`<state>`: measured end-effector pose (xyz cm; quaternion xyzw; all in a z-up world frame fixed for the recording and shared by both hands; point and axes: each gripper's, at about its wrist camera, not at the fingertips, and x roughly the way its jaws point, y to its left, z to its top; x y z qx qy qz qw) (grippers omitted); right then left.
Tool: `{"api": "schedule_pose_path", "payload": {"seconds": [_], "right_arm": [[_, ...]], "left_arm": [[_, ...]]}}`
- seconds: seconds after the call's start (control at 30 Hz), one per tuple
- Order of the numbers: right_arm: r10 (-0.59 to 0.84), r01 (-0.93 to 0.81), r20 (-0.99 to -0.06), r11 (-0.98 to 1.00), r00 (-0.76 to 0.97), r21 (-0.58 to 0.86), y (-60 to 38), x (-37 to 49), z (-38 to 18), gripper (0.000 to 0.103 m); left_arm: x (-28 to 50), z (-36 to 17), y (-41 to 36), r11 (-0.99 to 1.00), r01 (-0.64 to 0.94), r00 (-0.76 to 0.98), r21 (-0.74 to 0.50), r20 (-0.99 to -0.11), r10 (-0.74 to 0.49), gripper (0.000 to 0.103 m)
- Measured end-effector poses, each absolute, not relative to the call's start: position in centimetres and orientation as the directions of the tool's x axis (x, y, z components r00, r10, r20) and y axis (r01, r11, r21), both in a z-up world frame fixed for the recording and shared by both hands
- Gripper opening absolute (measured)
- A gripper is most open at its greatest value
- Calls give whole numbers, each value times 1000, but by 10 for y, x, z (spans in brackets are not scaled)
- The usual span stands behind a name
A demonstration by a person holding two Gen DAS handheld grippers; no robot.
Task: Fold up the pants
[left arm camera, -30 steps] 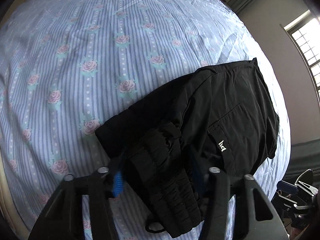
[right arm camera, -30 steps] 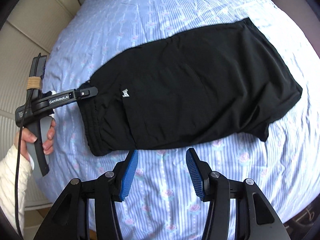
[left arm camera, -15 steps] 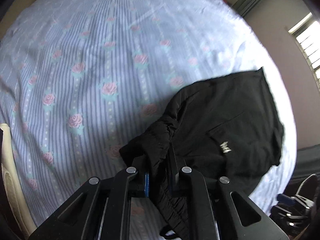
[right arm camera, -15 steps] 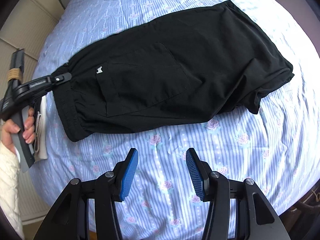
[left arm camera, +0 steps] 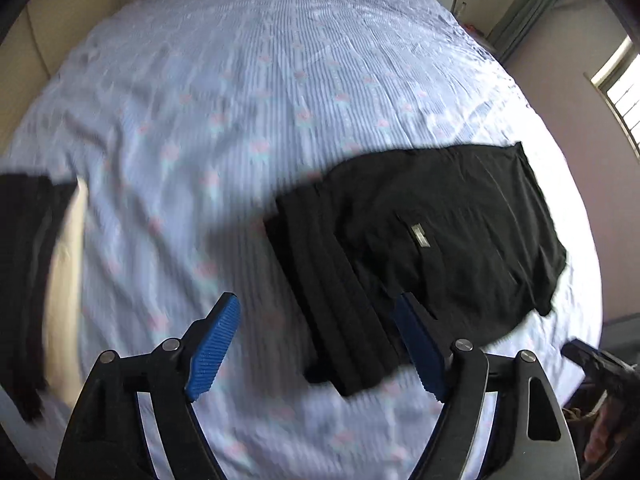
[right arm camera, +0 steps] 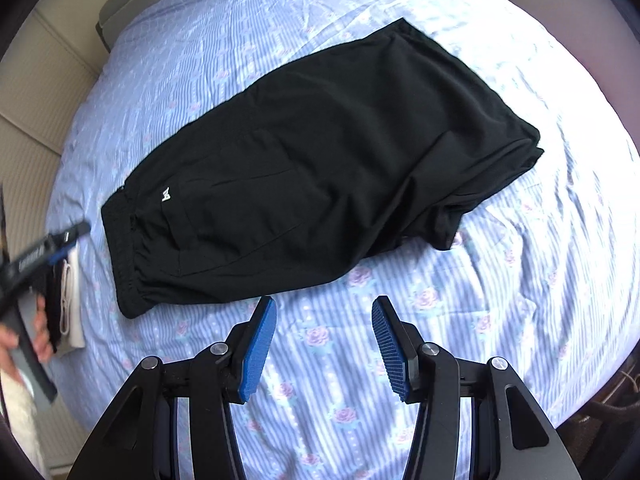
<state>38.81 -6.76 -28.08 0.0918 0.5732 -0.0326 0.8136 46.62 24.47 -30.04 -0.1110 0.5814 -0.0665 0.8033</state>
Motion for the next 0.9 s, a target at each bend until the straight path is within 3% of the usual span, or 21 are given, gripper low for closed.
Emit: {"api": "schedule_pose_path", "payload": {"seconds": [0.23, 0.4, 0.5, 0.63, 0.8, 0.9], "right_arm": [[-15, 141, -947, 989, 322, 33, -111, 384, -290, 51], [-32, 147, -952, 989, 306, 14, -123, 390, -304, 51], [-43, 143, -950, 990, 308, 2, -126, 396, -312, 51], [-56, 97, -938, 995, 342, -24, -130, 409, -314, 51], [6, 39, -934, 999, 358, 22, -138, 425, -317, 48], [51, 20, -940, 998, 337, 61, -144, 436, -324, 43]], "left_arm": [[409, -352, 228, 776, -343, 314, -529, -843, -436, 79], [415, -381, 221, 661, -487, 366, -570, -821, -438, 78], [425, -381, 218, 673, -520, 386, -526, -848, -364, 72], [433, -367, 215, 706, -576, 351, -412, -905, -241, 41], [446, -328, 203, 758, -583, 366, -291, -928, -74, 35], [457, -323, 199, 784, -568, 361, -249, -932, -34, 35]]}}
